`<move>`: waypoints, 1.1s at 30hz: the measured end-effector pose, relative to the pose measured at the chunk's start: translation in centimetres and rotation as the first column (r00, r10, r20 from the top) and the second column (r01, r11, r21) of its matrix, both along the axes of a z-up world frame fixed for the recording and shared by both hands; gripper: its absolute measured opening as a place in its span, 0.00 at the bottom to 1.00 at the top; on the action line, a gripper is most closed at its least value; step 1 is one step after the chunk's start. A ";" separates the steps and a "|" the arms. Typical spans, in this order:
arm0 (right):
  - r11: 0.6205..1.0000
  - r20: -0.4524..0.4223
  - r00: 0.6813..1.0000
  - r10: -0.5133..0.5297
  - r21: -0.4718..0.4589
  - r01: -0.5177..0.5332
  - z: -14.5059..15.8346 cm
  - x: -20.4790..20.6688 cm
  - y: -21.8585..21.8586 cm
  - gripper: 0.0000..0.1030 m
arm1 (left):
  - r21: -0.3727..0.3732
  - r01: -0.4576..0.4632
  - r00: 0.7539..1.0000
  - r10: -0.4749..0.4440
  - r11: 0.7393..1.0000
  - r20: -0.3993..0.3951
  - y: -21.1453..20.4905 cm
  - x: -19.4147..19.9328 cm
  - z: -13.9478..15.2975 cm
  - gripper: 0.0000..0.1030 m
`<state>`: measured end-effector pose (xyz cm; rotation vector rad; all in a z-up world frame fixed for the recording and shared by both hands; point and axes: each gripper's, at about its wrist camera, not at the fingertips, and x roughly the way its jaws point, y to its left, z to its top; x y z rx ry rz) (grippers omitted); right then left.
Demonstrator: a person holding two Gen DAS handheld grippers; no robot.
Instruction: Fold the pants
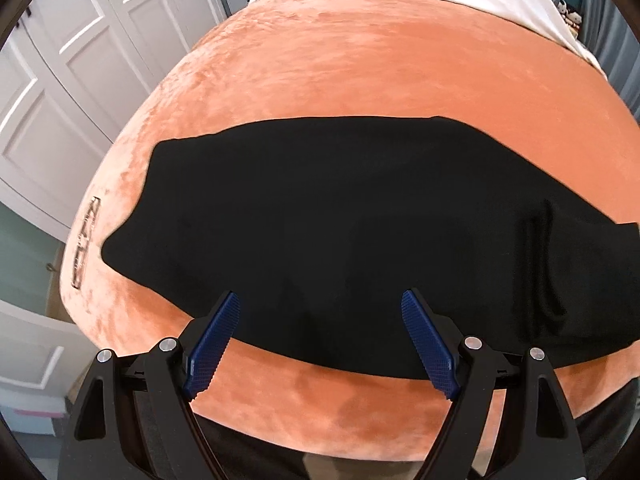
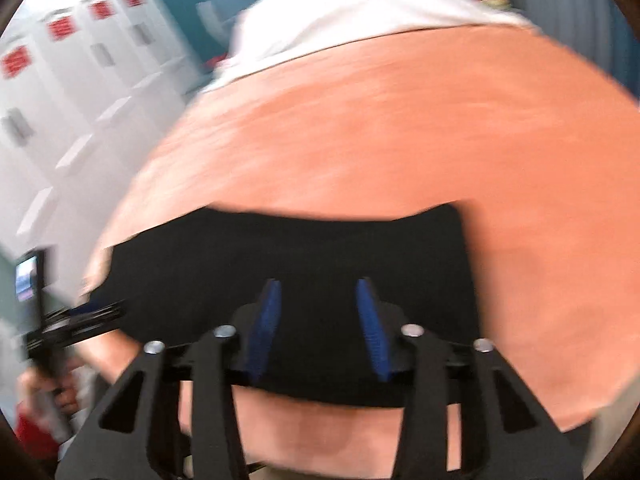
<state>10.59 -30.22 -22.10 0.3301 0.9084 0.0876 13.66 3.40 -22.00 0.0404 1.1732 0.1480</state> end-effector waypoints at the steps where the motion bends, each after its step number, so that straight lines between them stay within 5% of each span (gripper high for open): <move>1: 0.999 -0.016 0.999 -0.033 0.004 0.033 -0.7 0.3 -1.4 0.33 | -0.010 0.008 1.000 -0.008 1.000 0.001 -0.4 -0.1 0.1 0.78; 7: 0.995 -0.180 0.979 -0.097 -0.048 0.090 -6.2 2.3 -3.8 0.27 | 0.048 0.078 0.997 -0.078 0.996 0.006 -3.5 -0.8 0.8 0.78; 17: 0.963 -0.189 0.977 -0.094 -0.266 0.042 -6.2 3.0 -0.8 0.28 | 0.073 0.109 0.994 -0.108 0.991 -0.017 -6.3 -0.6 0.6 0.78; 26: 0.952 -0.192 0.976 -0.105 -0.304 0.043 -6.6 3.4 -0.3 0.29 | 0.088 0.127 0.992 -0.124 0.988 -0.035 -7.4 -0.6 0.3 0.79; 33: 0.936 -0.199 0.976 -0.093 -0.350 0.018 -6.7 3.8 0.1 0.31 | 0.022 0.058 0.997 -0.057 0.998 -0.060 -4.8 -0.3 -0.3 0.79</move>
